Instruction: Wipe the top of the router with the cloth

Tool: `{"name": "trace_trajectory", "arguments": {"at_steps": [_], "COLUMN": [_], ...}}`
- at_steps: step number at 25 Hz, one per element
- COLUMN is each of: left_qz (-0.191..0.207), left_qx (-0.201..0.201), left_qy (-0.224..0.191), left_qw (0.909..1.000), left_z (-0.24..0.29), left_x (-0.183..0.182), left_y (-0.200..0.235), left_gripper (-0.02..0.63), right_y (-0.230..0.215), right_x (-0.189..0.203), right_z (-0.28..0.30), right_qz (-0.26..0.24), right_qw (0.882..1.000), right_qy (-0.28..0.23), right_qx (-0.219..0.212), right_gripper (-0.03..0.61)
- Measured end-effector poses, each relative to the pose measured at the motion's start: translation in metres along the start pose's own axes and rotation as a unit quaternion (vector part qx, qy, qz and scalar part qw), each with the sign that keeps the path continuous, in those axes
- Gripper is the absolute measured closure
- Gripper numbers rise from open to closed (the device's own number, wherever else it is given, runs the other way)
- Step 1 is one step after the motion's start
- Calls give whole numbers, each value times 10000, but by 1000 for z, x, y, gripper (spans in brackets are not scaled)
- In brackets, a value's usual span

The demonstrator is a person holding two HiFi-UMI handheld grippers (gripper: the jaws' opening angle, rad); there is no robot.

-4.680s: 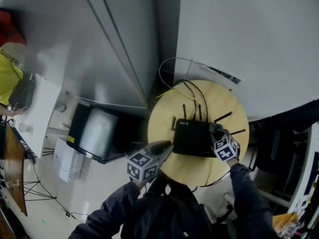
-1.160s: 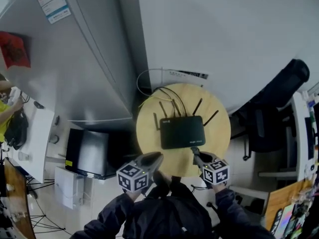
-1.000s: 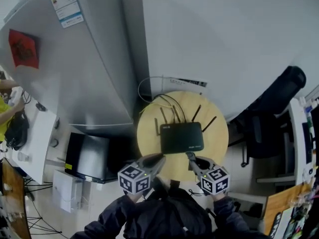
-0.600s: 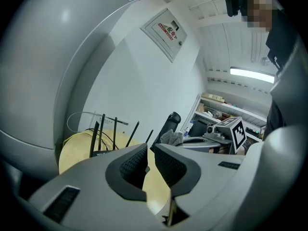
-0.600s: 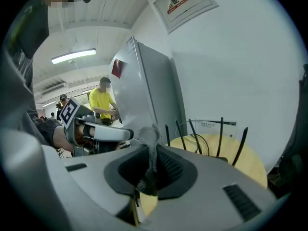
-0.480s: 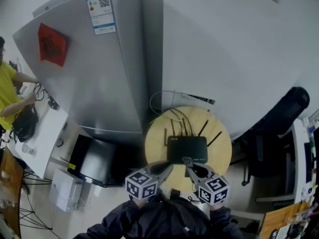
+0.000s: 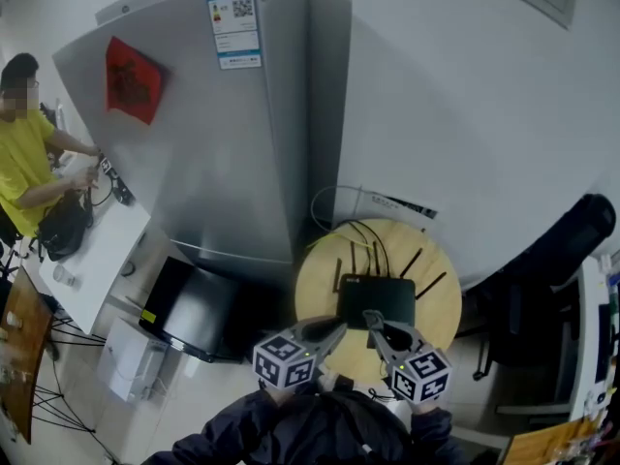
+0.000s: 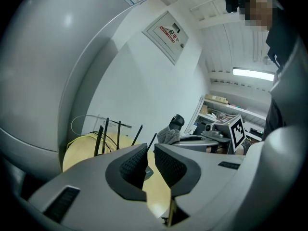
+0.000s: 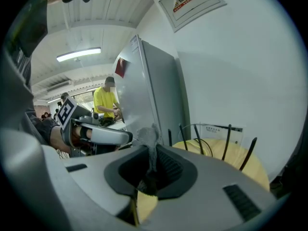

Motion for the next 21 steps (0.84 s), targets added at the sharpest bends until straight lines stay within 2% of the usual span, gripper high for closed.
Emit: {"name": "trace_trajectory", "arguments": {"at_steps": [21], "left_qz": [1], "left_qx": [50], "left_qy": [-41], "left_qw": [10000], "left_z": [10], "left_x": [-4], "left_y": [3], "left_gripper": [583], "right_y": [-3], "right_x": [-14], "right_z": [3], "right_qz": [-155], "right_qw": [9998], "right_qy": [-113], "right_qx": [-63], "right_gripper": [515]}}
Point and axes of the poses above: the fingertips, and each gripper's own axes: z forward along the fingers, y to its left, x out of its underside, the point moved 6 cm from there along -z, backward along the fingers, and after that the axes turned 8 degrees about -z, right-handed, at the moved point
